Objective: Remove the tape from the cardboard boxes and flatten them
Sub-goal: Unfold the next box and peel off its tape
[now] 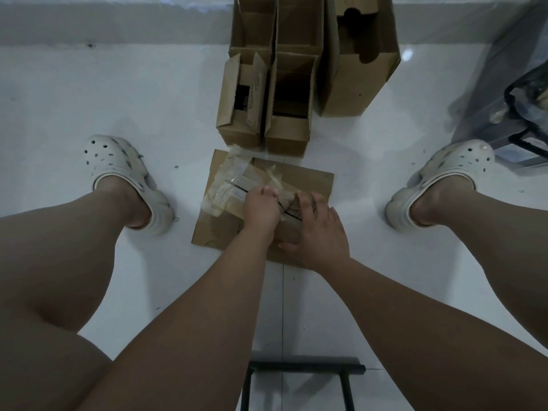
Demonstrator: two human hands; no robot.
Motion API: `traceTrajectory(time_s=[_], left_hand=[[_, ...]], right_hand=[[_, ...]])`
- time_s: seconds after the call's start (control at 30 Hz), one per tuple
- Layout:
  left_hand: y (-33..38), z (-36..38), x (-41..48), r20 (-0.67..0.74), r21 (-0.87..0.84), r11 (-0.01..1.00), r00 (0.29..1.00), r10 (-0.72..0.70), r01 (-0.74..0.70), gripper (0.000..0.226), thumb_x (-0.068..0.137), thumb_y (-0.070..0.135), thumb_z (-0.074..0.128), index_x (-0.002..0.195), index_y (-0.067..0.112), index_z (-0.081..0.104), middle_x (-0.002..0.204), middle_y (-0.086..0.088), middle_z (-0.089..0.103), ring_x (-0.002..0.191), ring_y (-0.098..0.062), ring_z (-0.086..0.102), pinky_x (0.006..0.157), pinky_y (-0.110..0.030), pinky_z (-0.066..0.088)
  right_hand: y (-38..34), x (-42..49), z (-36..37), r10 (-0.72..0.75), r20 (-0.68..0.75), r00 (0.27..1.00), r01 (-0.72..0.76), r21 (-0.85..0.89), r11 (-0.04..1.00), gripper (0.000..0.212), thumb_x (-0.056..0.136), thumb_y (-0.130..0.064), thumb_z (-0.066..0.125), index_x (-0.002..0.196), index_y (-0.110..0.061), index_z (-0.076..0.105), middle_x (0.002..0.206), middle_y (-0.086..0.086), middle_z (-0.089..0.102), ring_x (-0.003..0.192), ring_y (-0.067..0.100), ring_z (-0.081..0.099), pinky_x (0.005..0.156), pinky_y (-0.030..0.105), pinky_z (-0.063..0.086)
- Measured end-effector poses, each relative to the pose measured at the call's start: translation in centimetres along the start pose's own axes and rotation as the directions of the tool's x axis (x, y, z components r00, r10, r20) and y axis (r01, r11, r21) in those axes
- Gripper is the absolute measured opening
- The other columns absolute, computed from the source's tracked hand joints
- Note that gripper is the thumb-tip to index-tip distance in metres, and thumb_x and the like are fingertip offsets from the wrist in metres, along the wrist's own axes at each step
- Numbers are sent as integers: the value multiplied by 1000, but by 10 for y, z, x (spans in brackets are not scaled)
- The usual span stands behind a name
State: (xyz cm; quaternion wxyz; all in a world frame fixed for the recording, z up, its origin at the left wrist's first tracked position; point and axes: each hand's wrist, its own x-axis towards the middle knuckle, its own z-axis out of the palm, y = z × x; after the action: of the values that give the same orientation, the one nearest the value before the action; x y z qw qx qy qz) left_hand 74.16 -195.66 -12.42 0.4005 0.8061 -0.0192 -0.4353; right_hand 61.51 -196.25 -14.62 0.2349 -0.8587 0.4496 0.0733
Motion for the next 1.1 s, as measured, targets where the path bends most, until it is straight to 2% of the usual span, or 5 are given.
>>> traceTrajectory(time_s=[0.23, 0.5, 0.6, 0.73, 1.1], left_hand=[[15, -7, -3, -21, -312, 916, 962, -273, 253, 27, 97, 18, 42, 73, 16, 56, 75, -4, 57, 65, -17, 52, 53, -26, 42], [7, -15, -14, 11, -350, 931, 995, -103, 101, 13, 90, 31, 48, 90, 21, 56, 105, -7, 61, 92, -21, 59, 79, -36, 52], [-5, -14, -25, 40, -62, 985, 986, 161, -158, 34, 84, 57, 54, 105, 33, 43, 109, 4, 55, 90, -7, 54, 72, -27, 48], [-25, -12, -24, -4, 412, 845, 926, 377, -342, 47, 82, 34, 70, 119, 17, 48, 116, -2, 49, 104, -14, 47, 86, -25, 41], [-18, -20, -10, -135, 515, 819, 920, 368, -252, 46, 96, 28, 51, 137, 8, 43, 152, -7, 32, 144, -22, 13, 117, -45, 16]], right_hand=[[2, 2, 6, 63, 72, 995, -56, -97, 994, 113, 78, -68, 60, 152, -23, -13, 155, 9, 4, 141, 31, 27, 115, 52, 21], [-10, 8, 5, 124, 142, 982, -116, -61, 991, 110, 76, -65, 64, 144, -44, -20, 152, 12, -1, 143, 38, 5, 112, 63, 15], [-13, 0, 12, 85, 102, 991, -68, -158, 985, 98, 88, -65, 49, 147, -36, -23, 156, 17, -20, 143, 36, -27, 110, 62, -15], [-13, -10, 19, -87, 91, 992, 109, -267, 958, 84, 99, -44, 39, 150, -12, -19, 157, 9, -30, 131, 27, -45, 107, 55, -26], [-12, -3, 16, -96, 137, 986, 127, -240, 963, 80, 100, -31, 26, 130, -21, -48, 137, -5, -52, 134, 23, -44, 111, 56, -20]])
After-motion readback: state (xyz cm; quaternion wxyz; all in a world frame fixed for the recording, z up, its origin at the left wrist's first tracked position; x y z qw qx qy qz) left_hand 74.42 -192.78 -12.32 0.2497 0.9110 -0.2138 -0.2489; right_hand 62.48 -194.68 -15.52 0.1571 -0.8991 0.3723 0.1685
